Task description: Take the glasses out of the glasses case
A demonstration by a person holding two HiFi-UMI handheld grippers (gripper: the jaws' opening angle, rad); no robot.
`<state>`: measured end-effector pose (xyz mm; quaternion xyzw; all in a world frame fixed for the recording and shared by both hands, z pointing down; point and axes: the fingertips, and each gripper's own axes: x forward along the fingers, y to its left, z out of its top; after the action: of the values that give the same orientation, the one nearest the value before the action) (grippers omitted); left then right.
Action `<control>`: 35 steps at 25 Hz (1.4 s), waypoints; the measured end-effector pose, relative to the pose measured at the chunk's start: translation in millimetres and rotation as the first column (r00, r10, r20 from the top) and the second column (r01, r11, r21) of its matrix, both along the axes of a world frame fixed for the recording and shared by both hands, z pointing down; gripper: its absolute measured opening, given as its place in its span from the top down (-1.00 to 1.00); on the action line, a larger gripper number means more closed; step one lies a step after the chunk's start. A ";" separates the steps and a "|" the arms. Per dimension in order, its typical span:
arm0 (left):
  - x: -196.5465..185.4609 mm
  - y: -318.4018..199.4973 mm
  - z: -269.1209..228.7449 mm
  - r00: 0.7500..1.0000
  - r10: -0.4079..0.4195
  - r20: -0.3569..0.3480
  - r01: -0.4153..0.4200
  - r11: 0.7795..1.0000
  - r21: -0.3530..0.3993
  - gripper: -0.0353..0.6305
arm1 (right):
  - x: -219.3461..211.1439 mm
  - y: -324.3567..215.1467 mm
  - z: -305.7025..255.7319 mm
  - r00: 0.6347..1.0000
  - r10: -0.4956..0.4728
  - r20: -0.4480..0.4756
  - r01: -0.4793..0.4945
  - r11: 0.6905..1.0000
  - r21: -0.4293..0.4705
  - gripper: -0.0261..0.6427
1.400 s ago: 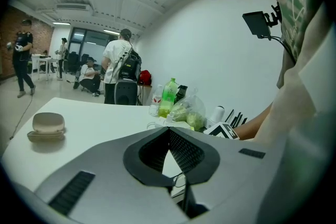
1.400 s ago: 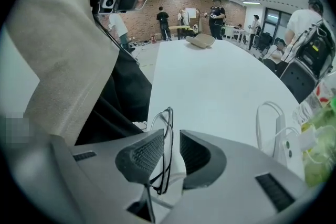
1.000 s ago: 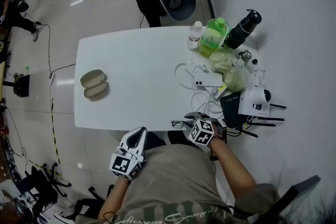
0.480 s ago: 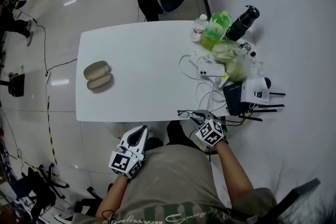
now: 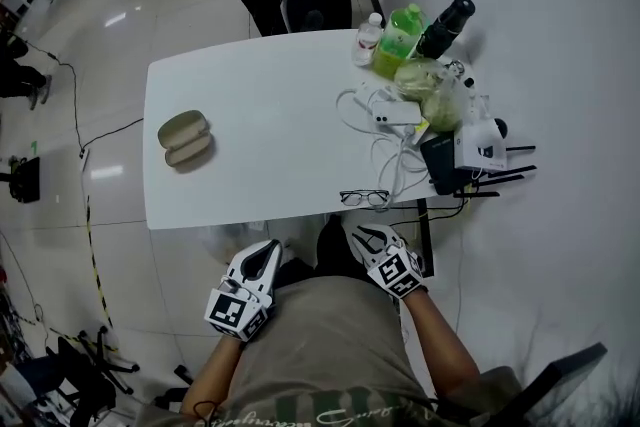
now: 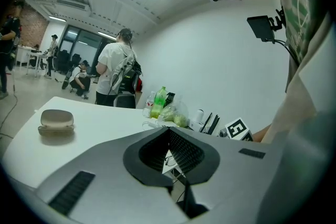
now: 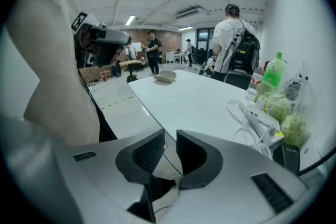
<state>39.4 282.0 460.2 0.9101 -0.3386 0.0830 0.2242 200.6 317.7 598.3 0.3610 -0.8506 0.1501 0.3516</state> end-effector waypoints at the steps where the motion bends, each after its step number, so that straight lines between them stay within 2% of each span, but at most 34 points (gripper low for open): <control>1: -3.0 3.2 0.4 1.000 0.006 -0.004 -0.006 1.000 -0.001 0.87 | -6.9 1.2 -10.1 1.000 0.018 0.022 -0.018 1.000 0.020 0.71; 5: -11.1 16.5 0.5 0.998 0.014 -0.058 -0.014 1.000 -0.014 0.87 | -26.1 5.5 -44.9 0.987 0.107 0.120 -0.114 0.992 0.061 0.71; 9: -14.5 27.8 0.2 0.996 0.031 -0.079 -0.032 0.999 -0.010 0.87 | -31.5 7.6 -65.4 0.946 0.209 0.248 -0.228 0.972 0.050 0.71; 11: -16.8 30.8 -2.9 0.995 0.026 -0.092 -0.026 1.000 0.000 0.87 | -29.7 7.6 -73.0 0.911 0.259 0.321 -0.286 0.958 0.038 0.71; 13: -21.4 33.7 -8.0 0.995 0.014 -0.102 -0.013 1.000 0.011 0.87 | -29.9 7.6 -80.4 0.856 0.314 0.411 -0.346 0.938 0.005 0.71; 15: -29.0 35.9 -14.8 0.994 -0.010 -0.109 0.012 1.000 0.012 0.87 | -32.2 9.0 -89.2 0.823 0.339 0.457 -0.383 0.924 0.004 0.71; 19: -40.5 40.4 -20.1 0.993 -0.026 -0.114 0.028 1.000 0.013 0.87 | -34.5 11.3 -118.6 0.842 0.314 0.439 -0.408 0.903 0.136 0.71; 24: -40.5 39.9 -39.5 0.984 -0.071 -0.166 0.070 0.997 -0.011 0.87 | -34.1 16.8 -159.1 0.840 0.291 0.457 -0.448 0.848 0.284 0.71; 28: -35.2 45.1 -37.3 0.987 -0.044 -0.157 0.043 0.999 -0.007 0.87 | -30.9 21.7 -174.0 0.830 0.303 0.467 -0.481 0.814 0.326 0.71; 35: -30.0 49.4 -42.1 0.986 -0.065 -0.154 0.071 0.997 0.028 0.87 | -30.3 18.3 -188.2 0.839 0.249 0.484 -0.451 0.815 0.363 0.71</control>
<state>9.4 331.4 418.0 0.9053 -0.3525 -0.0007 0.2369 170.3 336.0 410.1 0.5477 -0.8323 0.0792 0.0315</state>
